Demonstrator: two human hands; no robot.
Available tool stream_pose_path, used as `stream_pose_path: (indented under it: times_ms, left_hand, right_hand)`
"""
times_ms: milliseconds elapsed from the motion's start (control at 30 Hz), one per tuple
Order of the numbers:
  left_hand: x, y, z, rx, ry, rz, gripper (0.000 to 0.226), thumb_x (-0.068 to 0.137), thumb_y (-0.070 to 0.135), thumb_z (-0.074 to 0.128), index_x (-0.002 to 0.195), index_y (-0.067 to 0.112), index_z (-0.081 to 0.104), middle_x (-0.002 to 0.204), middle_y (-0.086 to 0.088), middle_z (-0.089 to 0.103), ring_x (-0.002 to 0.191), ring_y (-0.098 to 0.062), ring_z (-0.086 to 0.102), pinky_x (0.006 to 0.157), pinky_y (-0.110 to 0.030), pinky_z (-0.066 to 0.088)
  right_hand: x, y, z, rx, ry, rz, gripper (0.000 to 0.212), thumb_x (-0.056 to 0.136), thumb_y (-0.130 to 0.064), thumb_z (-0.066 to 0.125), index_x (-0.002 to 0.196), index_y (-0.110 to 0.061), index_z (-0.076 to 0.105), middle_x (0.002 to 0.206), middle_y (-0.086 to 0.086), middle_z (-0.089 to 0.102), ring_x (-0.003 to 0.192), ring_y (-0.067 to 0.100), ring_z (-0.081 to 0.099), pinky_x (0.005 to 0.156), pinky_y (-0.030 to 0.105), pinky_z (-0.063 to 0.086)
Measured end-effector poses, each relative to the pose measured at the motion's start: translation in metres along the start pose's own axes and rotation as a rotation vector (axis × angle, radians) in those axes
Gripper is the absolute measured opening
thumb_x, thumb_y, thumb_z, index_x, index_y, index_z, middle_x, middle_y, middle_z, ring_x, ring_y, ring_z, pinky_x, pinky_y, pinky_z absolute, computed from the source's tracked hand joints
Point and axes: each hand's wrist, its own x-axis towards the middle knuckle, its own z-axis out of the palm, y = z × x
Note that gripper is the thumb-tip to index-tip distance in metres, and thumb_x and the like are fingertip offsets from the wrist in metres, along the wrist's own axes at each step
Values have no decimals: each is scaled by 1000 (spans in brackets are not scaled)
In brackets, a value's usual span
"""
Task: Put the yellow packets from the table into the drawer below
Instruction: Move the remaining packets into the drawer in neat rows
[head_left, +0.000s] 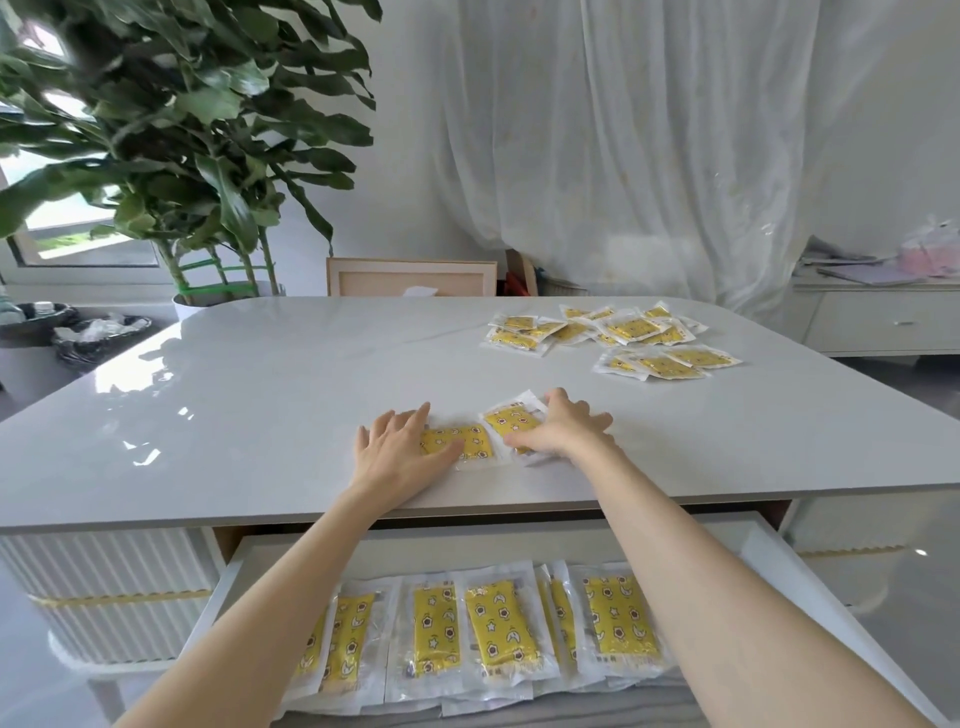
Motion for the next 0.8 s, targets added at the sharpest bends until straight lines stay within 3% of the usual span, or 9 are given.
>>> stream_pose_path:
  times_ms: [67, 167, 333, 467, 567, 667, 800]
  left_hand:
    - [0, 0, -1, -3, -6, -5, 73, 86, 61, 44, 149, 29, 25, 150, 3, 34, 141, -20, 23, 117, -41, 12]
    - [-2, 2, -4, -48, 0, -16, 71, 85, 60, 50, 146, 30, 32, 144, 2, 40, 136, -21, 30, 114, -36, 17]
    - [-3, -1, -10, -139, -59, -39, 67, 79, 57, 63, 136, 28, 45, 133, 0, 49, 127, -21, 38, 105, -33, 29]
    - [-11, 1, -13, -222, -77, -114, 71, 76, 54, 69, 133, 19, 45, 131, -2, 51, 125, -23, 41, 102, -35, 36]
    - [-18, 7, -17, -225, -97, -161, 68, 77, 51, 69, 130, 17, 44, 123, -2, 55, 118, -24, 48, 97, -36, 42]
    - [-25, 13, -21, -287, -111, -187, 57, 83, 45, 66, 126, 14, 45, 107, 1, 56, 101, -22, 58, 87, -37, 51]
    - [-37, 22, -23, -482, -79, -217, 44, 91, 32, 58, 125, 7, 45, 106, -5, 56, 87, -21, 58, 64, -27, 51]
  right_hand:
    - [4, -4, -2, 25, -63, 13, 91, 68, -50, 77, 140, -20, 30, 138, 7, 41, 127, 32, 40, 84, 34, 39]
    - [4, 0, -3, 120, -100, 34, 94, 64, -46, 83, 136, -11, 36, 136, 9, 45, 125, 28, 47, 89, 33, 43]
    - [-6, 8, -15, 112, -170, -1, 83, 67, -39, 85, 130, -3, 45, 130, 7, 53, 120, 24, 52, 87, 27, 42]
    - [-11, 20, -17, 201, -183, 18, 68, 63, -32, 88, 113, -7, 51, 113, 5, 57, 104, 21, 54, 82, 27, 44]
    - [-15, 27, -13, 304, -192, -3, 55, 68, -29, 85, 112, -8, 59, 111, 5, 63, 100, 20, 58, 80, 26, 44]
    - [-17, 32, -12, 350, -182, -23, 42, 79, -28, 76, 113, -6, 62, 114, 8, 66, 102, 22, 62, 84, 30, 48]
    - [-31, 43, -19, 481, -227, -12, 47, 87, -26, 67, 126, -3, 54, 126, 10, 58, 115, 25, 57, 81, 29, 45]
